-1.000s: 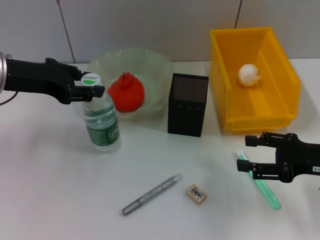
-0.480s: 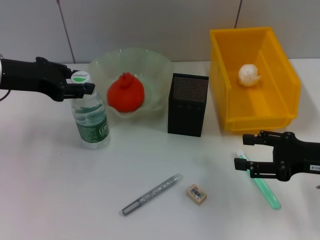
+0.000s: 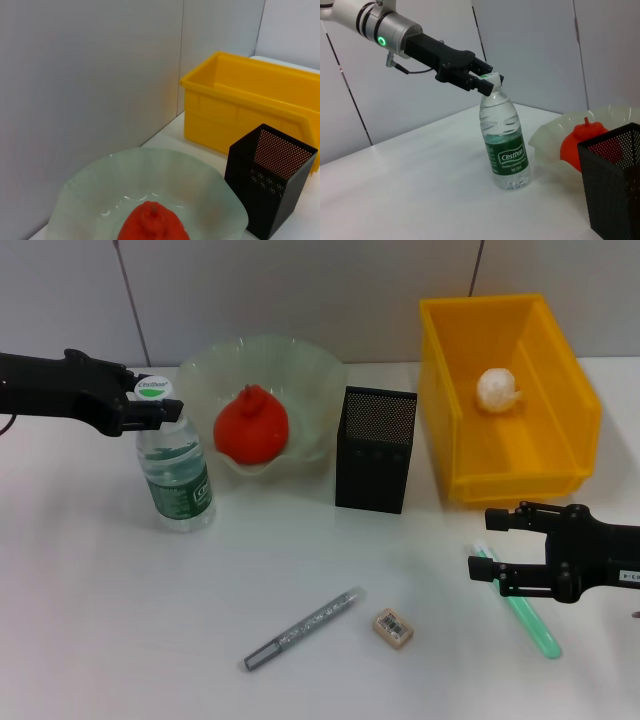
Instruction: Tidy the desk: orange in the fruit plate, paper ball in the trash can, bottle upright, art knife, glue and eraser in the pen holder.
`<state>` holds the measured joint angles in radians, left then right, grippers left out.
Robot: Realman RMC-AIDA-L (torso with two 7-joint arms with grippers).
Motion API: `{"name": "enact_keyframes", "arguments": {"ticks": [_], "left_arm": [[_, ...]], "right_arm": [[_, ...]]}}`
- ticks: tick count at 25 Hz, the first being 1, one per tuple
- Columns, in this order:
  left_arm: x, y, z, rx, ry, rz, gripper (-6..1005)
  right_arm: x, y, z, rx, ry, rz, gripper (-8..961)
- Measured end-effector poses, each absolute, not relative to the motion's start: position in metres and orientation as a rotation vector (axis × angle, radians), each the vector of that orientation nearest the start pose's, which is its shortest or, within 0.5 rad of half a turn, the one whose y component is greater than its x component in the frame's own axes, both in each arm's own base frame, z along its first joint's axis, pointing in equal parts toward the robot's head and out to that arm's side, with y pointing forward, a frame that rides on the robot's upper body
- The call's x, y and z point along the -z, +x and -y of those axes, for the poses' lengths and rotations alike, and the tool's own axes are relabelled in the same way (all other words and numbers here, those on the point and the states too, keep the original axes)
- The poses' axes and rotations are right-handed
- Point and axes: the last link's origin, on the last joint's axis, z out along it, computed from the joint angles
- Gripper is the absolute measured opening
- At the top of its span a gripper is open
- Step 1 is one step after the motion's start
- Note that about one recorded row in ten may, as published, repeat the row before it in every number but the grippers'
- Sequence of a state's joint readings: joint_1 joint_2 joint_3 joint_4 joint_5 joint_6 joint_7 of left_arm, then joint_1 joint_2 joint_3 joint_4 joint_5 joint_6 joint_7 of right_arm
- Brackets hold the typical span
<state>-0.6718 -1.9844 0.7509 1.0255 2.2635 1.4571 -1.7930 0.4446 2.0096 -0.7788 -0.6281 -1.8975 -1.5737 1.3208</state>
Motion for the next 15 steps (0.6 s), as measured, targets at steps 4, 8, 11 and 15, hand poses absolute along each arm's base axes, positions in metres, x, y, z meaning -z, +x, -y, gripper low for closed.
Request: {"name": "enact_keyframes", "arguments": {"ticks": [4,8,11,15], "left_arm": [[-0.0887,-0.2222,-0.4071,0.190,-2.581,0.559,446],[-0.0891,-0.2245,-0.4092,0.177,-2.559,0.558,446],[-0.0881,-0.2256,-0.4100,0.160,-2.552,0.557,445],[-0.0853,-0.2259,-0.4111,0.140,-2.549,0.557,445]], "right_arm": [[-0.0170,0.2895,-0.3118,-0.687,-2.708,-0.610,786],[-0.0170,0.2896,-0.3117,-0.689,-2.706,-0.612,786],[-0.0169,0.2894,-0.3118,-0.690,-2.706,-0.612,786],[-0.0168,0.2891,-0.3120,-0.690,-2.707,-0.611,786]]}}
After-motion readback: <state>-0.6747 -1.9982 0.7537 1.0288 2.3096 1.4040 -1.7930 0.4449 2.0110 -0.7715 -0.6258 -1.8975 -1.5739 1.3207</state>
